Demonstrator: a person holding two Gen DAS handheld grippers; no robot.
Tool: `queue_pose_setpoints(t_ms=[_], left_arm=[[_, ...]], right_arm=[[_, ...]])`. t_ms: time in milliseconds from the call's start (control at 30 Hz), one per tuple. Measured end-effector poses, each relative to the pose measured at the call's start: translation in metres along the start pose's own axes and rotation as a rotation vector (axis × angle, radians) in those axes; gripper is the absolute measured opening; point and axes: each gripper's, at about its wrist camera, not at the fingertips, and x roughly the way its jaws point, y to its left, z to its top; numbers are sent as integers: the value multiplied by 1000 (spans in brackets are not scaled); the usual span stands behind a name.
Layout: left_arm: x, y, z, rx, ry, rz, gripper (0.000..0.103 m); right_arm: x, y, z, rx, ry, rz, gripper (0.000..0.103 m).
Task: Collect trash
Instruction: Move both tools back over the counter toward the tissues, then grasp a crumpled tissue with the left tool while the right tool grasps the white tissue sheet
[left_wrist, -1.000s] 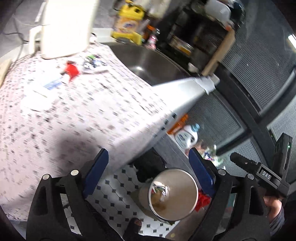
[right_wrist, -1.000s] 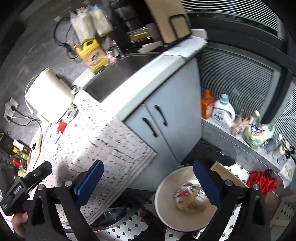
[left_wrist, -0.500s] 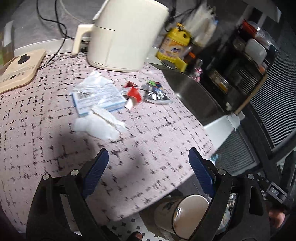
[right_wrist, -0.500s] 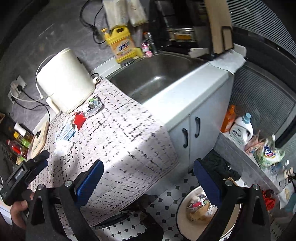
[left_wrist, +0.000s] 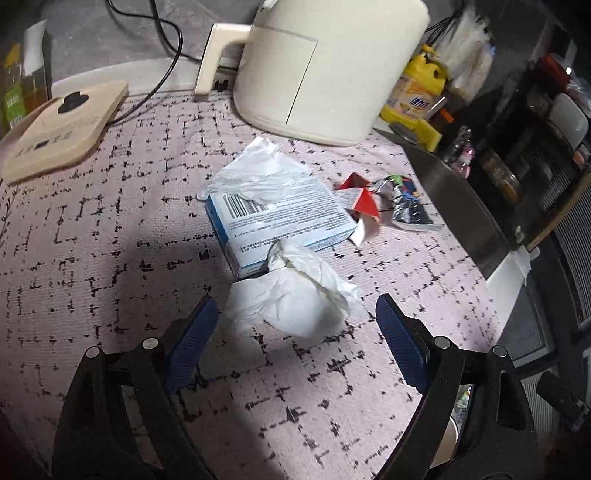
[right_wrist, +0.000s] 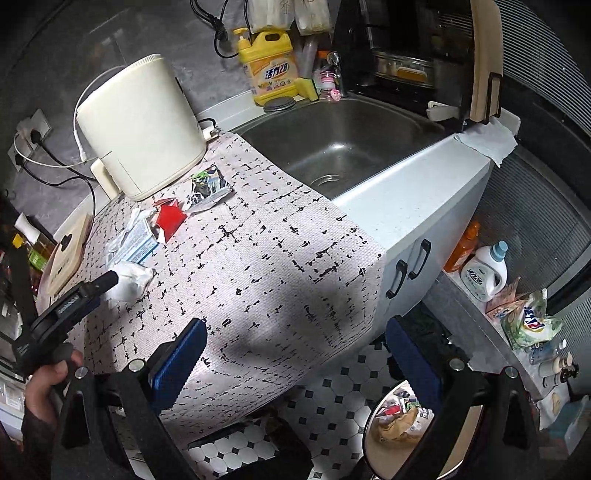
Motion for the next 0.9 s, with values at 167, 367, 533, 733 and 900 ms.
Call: queue_pose_setpoints(t_ms=[167, 367, 533, 733, 900], left_arm=[[12, -2, -1, 62, 27, 79, 43], [2, 11, 9, 42, 54, 2, 8], [-22, 19, 19, 61, 20, -48, 7], [-45, 61, 35, 29, -30, -33, 7], [-65, 113, 43, -31, -66, 5, 7]], right_arm=[[7, 8, 4, 8, 9, -10, 95], [25, 37, 11, -12, 24, 30, 95], [40, 67, 21, -32, 26, 80, 95], [57, 119, 37, -94, 11, 159, 92], [75, 181, 47, -184, 24, 226, 85]])
